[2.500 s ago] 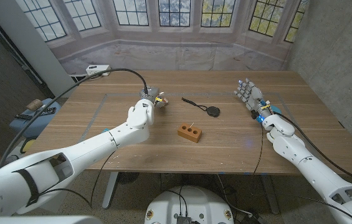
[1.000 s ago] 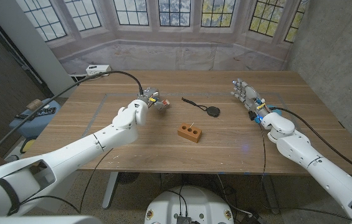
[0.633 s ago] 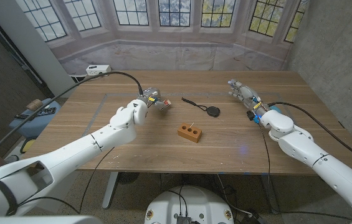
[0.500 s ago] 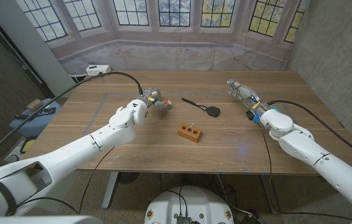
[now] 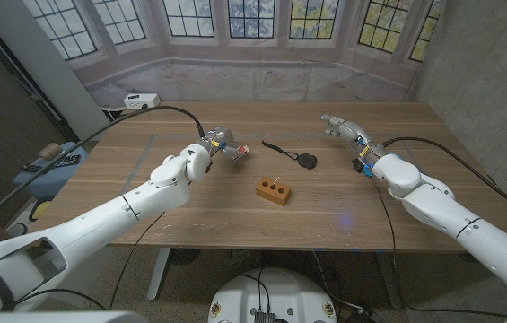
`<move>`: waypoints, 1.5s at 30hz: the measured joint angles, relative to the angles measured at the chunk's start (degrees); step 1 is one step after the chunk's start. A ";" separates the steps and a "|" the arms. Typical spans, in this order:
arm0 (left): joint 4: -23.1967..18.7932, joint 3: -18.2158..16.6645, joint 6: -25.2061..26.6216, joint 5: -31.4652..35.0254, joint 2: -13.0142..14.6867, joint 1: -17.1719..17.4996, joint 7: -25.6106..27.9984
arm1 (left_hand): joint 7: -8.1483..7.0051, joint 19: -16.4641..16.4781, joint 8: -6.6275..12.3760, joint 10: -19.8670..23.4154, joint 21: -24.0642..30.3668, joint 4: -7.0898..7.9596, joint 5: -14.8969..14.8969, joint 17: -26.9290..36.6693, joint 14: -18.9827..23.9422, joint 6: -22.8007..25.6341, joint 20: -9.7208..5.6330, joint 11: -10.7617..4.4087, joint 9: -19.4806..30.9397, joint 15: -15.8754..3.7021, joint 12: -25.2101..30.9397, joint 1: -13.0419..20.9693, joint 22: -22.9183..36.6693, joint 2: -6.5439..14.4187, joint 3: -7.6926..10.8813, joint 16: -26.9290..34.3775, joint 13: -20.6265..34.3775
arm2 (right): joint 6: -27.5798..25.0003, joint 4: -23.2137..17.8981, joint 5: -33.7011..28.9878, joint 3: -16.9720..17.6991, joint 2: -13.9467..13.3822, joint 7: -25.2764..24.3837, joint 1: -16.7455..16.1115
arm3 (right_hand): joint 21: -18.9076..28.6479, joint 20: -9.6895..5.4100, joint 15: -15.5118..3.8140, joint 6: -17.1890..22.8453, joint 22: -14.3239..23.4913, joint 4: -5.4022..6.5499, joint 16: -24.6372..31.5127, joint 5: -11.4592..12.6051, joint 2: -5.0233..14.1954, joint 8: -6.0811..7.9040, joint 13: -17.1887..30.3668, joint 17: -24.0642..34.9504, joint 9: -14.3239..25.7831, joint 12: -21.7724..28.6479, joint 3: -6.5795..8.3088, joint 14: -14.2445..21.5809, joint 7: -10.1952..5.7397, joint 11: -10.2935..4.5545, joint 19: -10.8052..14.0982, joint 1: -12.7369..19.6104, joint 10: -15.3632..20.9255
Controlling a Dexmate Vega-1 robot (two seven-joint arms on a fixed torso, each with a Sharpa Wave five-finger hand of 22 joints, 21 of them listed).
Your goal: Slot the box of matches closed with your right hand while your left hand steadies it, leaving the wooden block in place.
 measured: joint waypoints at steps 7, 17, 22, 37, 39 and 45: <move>-0.88 -1.04 -2.55 -1.00 1.40 1.14 0.07 | -0.52 0.22 0.00 0.20 0.00 0.00 0.00 0.00 0.23 0.09 -0.22 -0.20 0.00 -0.23 0.00 0.00 0.00 0.00 0.00 0.00 0.00 | -1.94 -2.35 -3.04 -0.75 -1.26 -0.41 -0.13 | 0.00 -0.22 -0.12 0.00 0.00 -0.43 0.00 0.00 -0.22 0.00 0.00 0.00 0.00 0.00 -0.11 0.13 0.00 -0.31 0.22 0.22 0.31; -1.50 -2.39 -5.97 -1.63 3.23 2.37 -0.25 | -0.60 0.19 0.00 0.20 0.00 0.00 0.00 0.00 0.22 0.17 -0.64 -0.20 0.31 -0.21 0.00 0.00 0.00 0.00 0.00 0.00 0.00 | -4.66 -5.60 -6.97 -1.84 -2.79 -0.49 0.00 | 0.00 -0.03 0.00 0.31 0.00 -0.48 0.00 0.00 -0.23 0.00 0.00 0.01 0.00 0.00 -0.16 0.62 0.30 0.00 0.41 0.22 0.61; -1.58 -3.16 -7.66 -2.01 4.07 2.89 -0.48 | -0.60 0.19 0.00 -0.02 0.00 0.00 0.00 0.00 0.43 0.17 -0.63 -0.41 0.31 -0.41 0.00 0.00 0.00 0.00 0.00 0.00 0.00 | -5.82 -6.80 -8.79 -2.36 -3.39 -0.43 0.24 | 0.04 -0.24 0.00 0.32 0.00 -0.72 0.00 0.00 -0.23 0.00 0.00 0.01 0.00 0.00 0.08 0.61 0.28 0.00 0.65 0.22 0.61; 0.45 -5.11 -15.32 -3.79 5.50 3.42 -1.09 | -1.21 0.50 -0.21 -0.02 0.01 -0.01 0.00 0.00 0.41 0.17 -0.93 -0.41 0.29 -1.04 0.00 0.00 0.00 0.00 -0.48 0.00 0.00 | -8.81 -10.03 -15.06 -3.96 -5.06 0.19 1.04 | 0.35 -0.43 -0.61 0.71 0.00 -1.44 0.44 0.00 -0.21 0.00 0.00 0.02 0.00 0.00 0.17 1.22 -0.11 -0.44 1.65 1.14 1.06; 1.06 -5.37 -16.62 -4.18 5.48 3.39 -1.16 | -1.21 0.50 -0.21 -0.02 0.01 -0.01 0.00 0.00 0.42 0.18 -0.93 -0.41 0.29 -1.04 0.00 0.00 0.00 0.00 -0.48 0.00 0.00 | -9.29 -10.50 -16.15 -4.22 -5.41 0.44 1.18 | 0.45 -0.64 -0.63 0.85 0.00 -1.62 0.44 -0.23 -0.25 0.00 0.00 -0.12 0.00 0.02 0.10 1.85 -0.25 -0.35 1.86 1.14 1.58; 2.33 -5.80 -19.31 -4.65 5.38 3.18 -1.18 | -1.21 0.50 -0.21 0.30 0.01 -0.01 0.00 0.00 0.42 0.17 -1.56 -0.72 0.29 -1.03 0.00 0.00 0.00 0.00 -0.48 0.00 0.00 | -10.19 -11.65 -18.79 -4.77 -6.32 0.96 1.35 | 0.46 -1.40 -0.83 1.83 0.00 -2.61 0.84 -0.23 -0.30 0.01 0.00 -0.27 0.00 0.21 0.39 2.88 -0.41 -0.41 3.04 2.11 2.47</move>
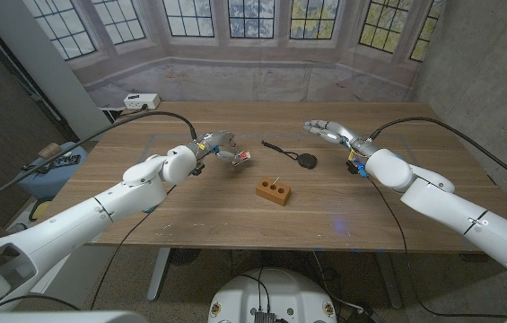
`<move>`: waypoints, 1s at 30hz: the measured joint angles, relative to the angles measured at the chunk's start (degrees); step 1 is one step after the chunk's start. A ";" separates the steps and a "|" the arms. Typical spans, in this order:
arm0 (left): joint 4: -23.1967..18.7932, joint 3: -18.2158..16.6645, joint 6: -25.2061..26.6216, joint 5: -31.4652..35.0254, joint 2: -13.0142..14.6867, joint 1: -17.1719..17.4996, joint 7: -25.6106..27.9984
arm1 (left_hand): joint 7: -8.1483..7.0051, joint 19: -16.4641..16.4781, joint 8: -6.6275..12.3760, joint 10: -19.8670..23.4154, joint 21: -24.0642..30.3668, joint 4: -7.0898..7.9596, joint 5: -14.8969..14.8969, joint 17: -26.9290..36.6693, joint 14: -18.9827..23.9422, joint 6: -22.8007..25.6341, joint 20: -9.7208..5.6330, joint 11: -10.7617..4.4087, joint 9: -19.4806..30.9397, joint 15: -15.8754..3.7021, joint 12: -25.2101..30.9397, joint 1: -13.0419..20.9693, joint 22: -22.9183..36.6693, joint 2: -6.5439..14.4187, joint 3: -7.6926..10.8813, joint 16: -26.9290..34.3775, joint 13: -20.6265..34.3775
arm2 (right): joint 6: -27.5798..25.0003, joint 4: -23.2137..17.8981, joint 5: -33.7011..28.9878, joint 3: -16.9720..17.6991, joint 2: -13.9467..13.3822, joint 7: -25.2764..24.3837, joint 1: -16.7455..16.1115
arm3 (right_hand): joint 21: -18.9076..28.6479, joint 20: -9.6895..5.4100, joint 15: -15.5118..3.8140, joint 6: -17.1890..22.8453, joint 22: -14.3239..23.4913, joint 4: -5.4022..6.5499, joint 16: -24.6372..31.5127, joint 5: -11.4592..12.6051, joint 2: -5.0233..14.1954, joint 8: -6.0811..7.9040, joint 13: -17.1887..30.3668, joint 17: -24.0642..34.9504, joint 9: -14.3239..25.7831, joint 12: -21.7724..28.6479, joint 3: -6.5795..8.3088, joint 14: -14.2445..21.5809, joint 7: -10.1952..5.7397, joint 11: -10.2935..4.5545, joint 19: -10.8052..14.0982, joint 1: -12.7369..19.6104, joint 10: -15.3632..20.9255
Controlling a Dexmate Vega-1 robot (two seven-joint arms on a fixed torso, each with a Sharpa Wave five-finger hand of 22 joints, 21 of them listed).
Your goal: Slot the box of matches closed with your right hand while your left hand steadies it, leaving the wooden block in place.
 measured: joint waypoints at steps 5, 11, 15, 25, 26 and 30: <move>1.13 -0.37 -1.48 -0.34 -0.01 -0.09 -0.01 | -0.31 0.00 0.00 -0.32 0.00 0.00 0.00 0.00 0.00 0.32 0.00 -0.32 -0.01 0.00 0.00 0.00 0.00 0.00 0.00 0.00 0.00 | -0.33 -0.46 -1.91 -0.17 -0.46 0.23 0.01 | 0.42 -0.16 0.07 1.19 0.00 -0.57 0.04 0.00 -0.15 0.45 0.00 0.00 0.00 0.42 0.24 0.97 -0.06 -0.20 0.78 0.75 1.02; 2.53 -0.95 -5.49 -1.27 -0.01 -0.07 0.46 | -0.43 0.00 0.00 0.00 0.00 0.00 0.00 0.00 0.32 0.44 0.01 -0.63 -0.02 -0.31 0.00 0.00 0.00 0.00 0.00 0.00 -0.01 | -0.56 -1.59 -4.75 -0.71 -1.45 0.69 0.06 | 0.43 -0.27 0.09 1.55 0.00 -1.05 0.04 0.00 -0.20 0.60 0.00 0.01 0.00 0.42 0.38 1.67 -0.31 -0.20 1.44 1.31 1.62; 3.28 -1.35 -7.17 -1.57 0.00 0.23 0.98 | -0.62 0.23 0.00 0.00 0.00 0.00 0.00 0.00 0.32 0.63 -0.21 -0.62 -0.02 -0.31 0.00 0.00 0.00 0.00 0.00 0.00 -0.04 | -0.82 -2.23 -6.97 -1.10 -1.98 1.27 0.22 | 0.43 -0.26 0.14 1.55 0.00 -1.42 0.49 0.00 -0.20 0.60 0.00 0.01 0.00 0.42 0.47 1.71 -0.31 -0.12 1.68 1.31 2.15; 5.12 -2.15 -10.11 -2.18 0.12 0.78 1.72 | -0.61 0.41 0.00 0.31 0.00 0.00 0.00 0.00 0.53 0.62 -0.40 -0.93 0.02 -0.52 0.00 0.00 0.00 0.00 0.00 0.00 -0.04 | -0.91 -3.24 -10.71 -1.67 -3.04 3.17 0.48 | 0.43 -0.25 0.11 2.17 0.00 -1.82 0.49 -0.22 -0.37 0.60 0.00 0.01 0.00 0.42 0.39 2.33 -0.32 -0.20 2.31 2.03 2.23; 5.19 -2.16 -10.11 -2.18 0.12 0.79 1.72 | -0.61 0.42 0.00 0.31 0.00 0.00 -0.19 0.00 0.60 0.62 -0.40 -0.93 0.02 -0.59 0.00 0.00 0.00 0.00 0.00 0.00 -0.04 | -0.91 -3.24 -10.85 -1.67 -3.04 3.26 0.48 | 0.43 -0.25 0.11 2.17 0.00 -1.95 0.49 -0.21 -0.39 0.60 0.00 -0.07 0.00 0.42 0.52 2.33 -0.31 -0.33 2.30 2.05 2.36; 6.15 -2.37 -14.35 -3.00 0.14 0.83 2.18 | -0.61 0.41 0.00 0.31 0.00 0.18 -0.40 0.00 0.73 0.62 -0.40 -0.93 0.02 -0.71 0.00 0.00 0.00 0.00 -0.18 0.00 -0.03 | -0.72 -3.67 -12.34 -1.90 -3.66 4.09 0.56 | 0.43 -0.14 0.13 2.57 0.00 -2.83 0.49 -0.21 -1.06 0.60 0.00 -0.27 0.00 0.42 0.78 2.94 -0.72 -0.74 2.47 3.20 2.78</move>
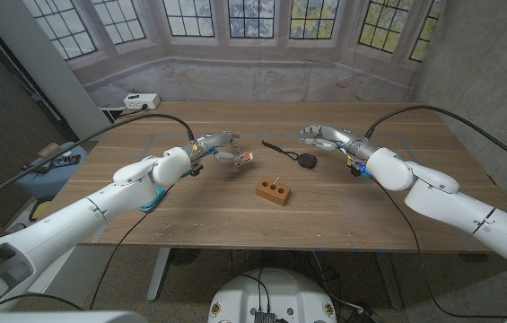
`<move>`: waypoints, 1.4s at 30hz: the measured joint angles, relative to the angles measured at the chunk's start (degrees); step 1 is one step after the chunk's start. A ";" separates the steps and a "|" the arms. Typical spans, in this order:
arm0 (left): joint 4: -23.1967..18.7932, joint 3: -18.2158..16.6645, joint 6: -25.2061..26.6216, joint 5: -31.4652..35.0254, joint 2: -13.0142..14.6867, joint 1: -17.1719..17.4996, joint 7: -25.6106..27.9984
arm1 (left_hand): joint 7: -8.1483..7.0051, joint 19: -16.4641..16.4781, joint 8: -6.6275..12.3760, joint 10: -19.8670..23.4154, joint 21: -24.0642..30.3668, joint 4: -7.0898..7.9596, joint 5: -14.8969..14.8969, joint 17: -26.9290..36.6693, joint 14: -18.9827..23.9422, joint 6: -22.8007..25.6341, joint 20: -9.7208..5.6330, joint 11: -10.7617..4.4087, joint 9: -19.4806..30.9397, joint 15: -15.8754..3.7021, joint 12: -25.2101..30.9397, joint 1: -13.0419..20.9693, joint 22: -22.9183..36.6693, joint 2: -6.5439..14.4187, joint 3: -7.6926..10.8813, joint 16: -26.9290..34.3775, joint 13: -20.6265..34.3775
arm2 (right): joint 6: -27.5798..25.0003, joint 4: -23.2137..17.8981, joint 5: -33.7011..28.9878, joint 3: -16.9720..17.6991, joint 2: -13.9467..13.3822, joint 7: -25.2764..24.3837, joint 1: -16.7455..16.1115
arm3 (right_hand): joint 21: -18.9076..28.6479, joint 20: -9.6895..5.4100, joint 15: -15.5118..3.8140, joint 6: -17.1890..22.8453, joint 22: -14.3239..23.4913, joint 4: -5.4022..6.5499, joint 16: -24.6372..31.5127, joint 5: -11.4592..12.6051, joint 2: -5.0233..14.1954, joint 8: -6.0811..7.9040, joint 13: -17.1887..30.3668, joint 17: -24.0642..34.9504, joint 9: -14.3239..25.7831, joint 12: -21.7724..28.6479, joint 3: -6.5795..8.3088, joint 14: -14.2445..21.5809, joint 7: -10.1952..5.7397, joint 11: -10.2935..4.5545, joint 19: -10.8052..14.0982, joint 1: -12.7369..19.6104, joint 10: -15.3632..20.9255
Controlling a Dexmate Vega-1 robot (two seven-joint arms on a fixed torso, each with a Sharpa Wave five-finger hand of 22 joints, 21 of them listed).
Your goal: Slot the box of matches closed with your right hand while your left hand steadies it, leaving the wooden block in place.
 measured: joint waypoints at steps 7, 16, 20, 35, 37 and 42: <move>1.47 -0.31 -3.20 -0.29 -0.07 0.02 0.62 | -0.22 0.00 0.00 0.00 0.00 0.05 0.00 0.00 -0.32 0.23 -0.63 -0.44 -0.01 -0.31 0.00 0.00 0.00 0.00 -0.05 0.00 0.00 | 0.76 -0.16 -2.38 -0.18 -0.32 0.40 0.01 | 0.00 -0.23 -0.09 2.74 0.00 -2.07 0.00 -0.23 -0.50 0.44 0.00 -0.07 0.00 0.00 1.27 1.56 -0.75 -0.67 1.58 4.64 1.72; 3.49 -0.90 -8.13 -0.61 -0.57 0.08 2.22 | -0.62 0.00 0.00 0.00 0.00 0.05 0.00 0.00 -0.10 -0.01 -0.62 -0.63 -0.02 -0.53 0.00 0.00 0.00 0.00 -0.05 0.00 0.01 | 2.44 -0.41 -7.08 -0.78 -0.59 0.47 0.17 | 0.00 -0.23 -0.18 5.53 0.00 -2.79 0.00 -0.45 -2.08 1.31 0.00 -0.26 0.30 0.21 2.00 3.52 -0.61 -0.82 3.64 9.22 3.49; 4.14 -1.24 -9.65 -0.76 -0.73 0.23 2.79 | -0.62 0.26 0.00 0.09 0.00 0.04 0.00 0.00 -0.01 -0.01 -0.88 -0.72 0.25 -0.62 0.00 0.00 0.00 0.00 -0.05 0.00 0.01 | 3.07 -0.46 -8.86 -0.95 -0.59 0.54 0.32 | 0.00 -0.33 -0.07 6.67 0.00 -2.77 0.00 -0.45 -2.66 1.32 0.00 -0.26 0.30 0.21 2.00 4.00 -0.67 -0.90 4.53 10.90 4.62; 5.82 -2.41 -13.20 -0.85 -1.12 1.07 4.99 | -0.74 0.31 0.00 0.09 0.00 0.04 -0.01 0.00 0.31 0.11 -0.92 -0.71 0.27 -0.92 0.00 0.17 0.00 0.17 -0.04 0.00 0.02 | 4.80 -0.96 -15.79 -2.00 0.47 1.44 1.36 | 0.00 -0.32 -0.20 9.36 0.00 -2.37 0.00 -0.45 -3.92 1.77 0.32 -0.10 0.57 0.32 2.40 5.92 -0.70 -0.97 6.18 14.28 6.14; 6.16 -2.52 -13.63 -0.92 -1.18 1.14 5.19 | -0.84 0.31 0.00 0.09 0.00 0.04 -0.01 0.00 0.31 0.22 -0.92 -0.71 0.26 -0.92 0.00 0.18 0.00 0.18 -0.04 0.00 0.02 | 5.07 -1.01 -16.70 -2.11 0.56 1.58 1.47 | 0.00 -0.44 -0.17 10.38 0.00 -2.37 0.00 -0.45 -4.17 2.13 0.32 -0.10 0.57 0.32 2.40 6.53 -0.70 -1.07 6.71 15.13 6.90; 7.47 -2.82 -15.42 -1.37 -1.36 1.20 5.87 | -0.84 0.54 0.00 0.41 0.00 0.04 -0.40 0.00 0.52 0.21 -1.15 -1.03 0.25 -1.13 0.00 0.23 0.00 0.23 -0.04 0.00 0.02 | 6.14 -1.05 -19.33 -2.50 0.83 1.59 1.80 | 0.00 -0.39 -0.30 12.23 0.00 -2.37 0.00 -0.45 -4.79 2.62 0.32 -0.10 0.57 0.66 2.40 7.27 -0.73 -1.19 7.13 16.21 7.95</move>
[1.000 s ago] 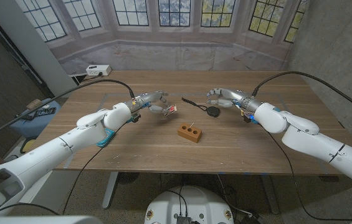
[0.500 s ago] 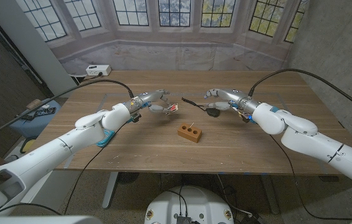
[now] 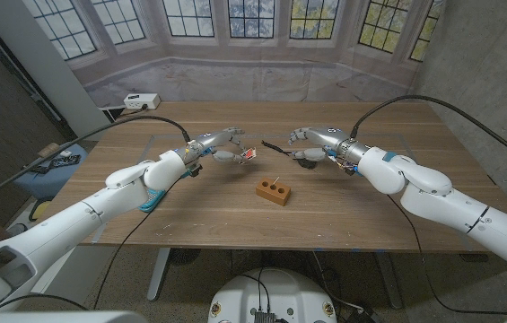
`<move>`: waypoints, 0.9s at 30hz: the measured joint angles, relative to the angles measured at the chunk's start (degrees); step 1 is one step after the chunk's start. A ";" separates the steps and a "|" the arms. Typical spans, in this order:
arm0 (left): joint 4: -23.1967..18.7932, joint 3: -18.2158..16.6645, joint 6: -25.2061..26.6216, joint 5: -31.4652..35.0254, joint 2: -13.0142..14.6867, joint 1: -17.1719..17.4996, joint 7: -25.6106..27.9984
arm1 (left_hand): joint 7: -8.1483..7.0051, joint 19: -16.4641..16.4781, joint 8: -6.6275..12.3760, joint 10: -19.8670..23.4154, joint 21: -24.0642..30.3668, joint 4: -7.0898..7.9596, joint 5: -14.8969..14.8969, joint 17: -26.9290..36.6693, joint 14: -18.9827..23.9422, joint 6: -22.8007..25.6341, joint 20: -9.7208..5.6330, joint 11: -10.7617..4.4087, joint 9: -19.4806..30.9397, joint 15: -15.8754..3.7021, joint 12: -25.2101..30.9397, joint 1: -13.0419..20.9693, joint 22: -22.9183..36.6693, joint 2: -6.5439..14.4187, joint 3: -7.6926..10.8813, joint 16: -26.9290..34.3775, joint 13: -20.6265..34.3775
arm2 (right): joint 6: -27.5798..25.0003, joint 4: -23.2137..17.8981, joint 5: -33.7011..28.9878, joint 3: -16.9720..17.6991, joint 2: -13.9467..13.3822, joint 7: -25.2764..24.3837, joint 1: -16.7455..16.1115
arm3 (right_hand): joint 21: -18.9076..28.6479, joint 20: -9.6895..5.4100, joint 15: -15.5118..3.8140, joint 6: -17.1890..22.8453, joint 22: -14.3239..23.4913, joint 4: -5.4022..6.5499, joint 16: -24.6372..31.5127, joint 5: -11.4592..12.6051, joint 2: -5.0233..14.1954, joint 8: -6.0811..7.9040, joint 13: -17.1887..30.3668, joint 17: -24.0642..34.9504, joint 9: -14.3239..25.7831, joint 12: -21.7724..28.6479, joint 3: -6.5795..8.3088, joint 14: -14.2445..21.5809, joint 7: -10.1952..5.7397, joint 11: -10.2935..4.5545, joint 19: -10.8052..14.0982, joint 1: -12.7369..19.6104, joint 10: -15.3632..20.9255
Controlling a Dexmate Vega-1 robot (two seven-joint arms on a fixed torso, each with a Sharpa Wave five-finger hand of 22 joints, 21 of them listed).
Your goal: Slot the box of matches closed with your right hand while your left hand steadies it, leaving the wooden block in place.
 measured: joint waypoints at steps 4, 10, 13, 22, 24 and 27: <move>1.23 -0.12 -2.40 -0.63 -0.19 -0.02 0.50 | -0.20 0.19 0.00 0.00 0.00 0.00 -0.05 0.00 0.10 0.20 -0.18 0.00 -0.01 -0.10 0.00 0.00 0.00 0.00 0.00 0.00 0.00 | 0.87 0.01 -1.87 -0.32 0.40 -0.44 0.28 | 0.00 -0.12 0.12 1.49 0.00 0.00 0.33 0.00 -0.20 0.01 0.00 0.00 0.00 0.00 0.00 1.13 0.11 -0.34 1.11 0.91 0.95; 3.49 -0.33 -5.64 -1.44 -0.60 -0.33 0.97 | -0.31 0.19 0.00 0.30 0.00 0.00 -0.05 0.00 0.10 0.31 -0.18 -0.30 -0.02 -0.10 0.00 0.00 0.00 0.00 0.00 0.00 0.00 | 1.84 0.18 -4.51 -0.67 0.97 -0.97 0.46 | 0.00 -0.11 0.00 2.36 0.00 0.00 0.39 0.00 -0.36 0.33 0.00 0.00 -0.01 0.00 0.00 2.04 -0.13 -0.22 1.92 1.87 1.93; 4.51 -0.45 -5.64 -1.44 -0.83 -0.39 0.97 | -0.49 0.19 0.00 0.52 0.00 0.00 -0.09 0.00 0.31 0.50 -0.18 -0.52 -0.04 -0.31 0.00 0.00 0.00 0.00 0.00 0.00 0.00 | 2.12 0.18 -5.33 -0.67 0.97 -1.02 0.46 | 0.00 -0.04 0.08 2.95 0.00 0.00 0.39 0.00 -0.55 0.35 0.00 0.00 -0.01 0.00 0.00 2.42 -0.11 -0.32 2.44 2.06 2.16; 7.12 -0.81 -11.79 -3.40 -1.40 -0.56 1.49 | -0.28 0.50 0.00 0.72 0.00 0.00 -0.09 0.00 0.51 0.71 -0.49 -0.71 0.01 -0.51 0.00 0.26 0.00 0.26 0.00 0.00 0.00 | 3.45 0.63 -8.50 -1.40 1.91 -1.01 0.99 | 0.45 -0.25 0.06 3.46 0.00 0.25 0.70 0.00 -0.64 0.34 -0.01 0.27 -0.01 0.00 -0.26 3.22 0.00 -0.24 3.04 2.59 2.90; 7.58 -0.87 -12.55 -3.67 -1.47 -0.56 1.49 | -0.49 0.50 0.00 0.71 0.00 0.00 -0.09 0.00 0.51 0.93 -0.49 -0.71 0.01 -0.51 0.00 0.26 0.00 0.26 0.00 0.00 0.00 | 3.69 0.74 -9.03 -1.50 2.03 -0.97 1.08 | 0.45 -0.06 -0.01 3.56 0.00 0.25 0.83 0.00 -0.84 0.34 -0.01 0.27 -0.01 0.00 -0.26 3.28 -0.10 -0.42 3.24 2.83 3.08; 8.30 -0.97 -13.52 -4.19 -1.52 -0.57 1.42 | -0.59 0.50 0.00 0.71 0.00 0.00 -0.09 0.00 0.28 1.03 -0.49 -0.71 0.01 -0.73 0.00 0.26 0.00 0.26 0.00 0.00 0.00 | 4.13 0.86 -9.74 -1.66 2.19 -0.96 1.20 | 0.45 -0.05 -0.01 3.75 0.00 0.25 0.84 0.00 -0.63 0.33 -0.01 0.27 -0.01 0.00 -0.26 3.28 -0.29 -0.41 3.25 3.04 3.08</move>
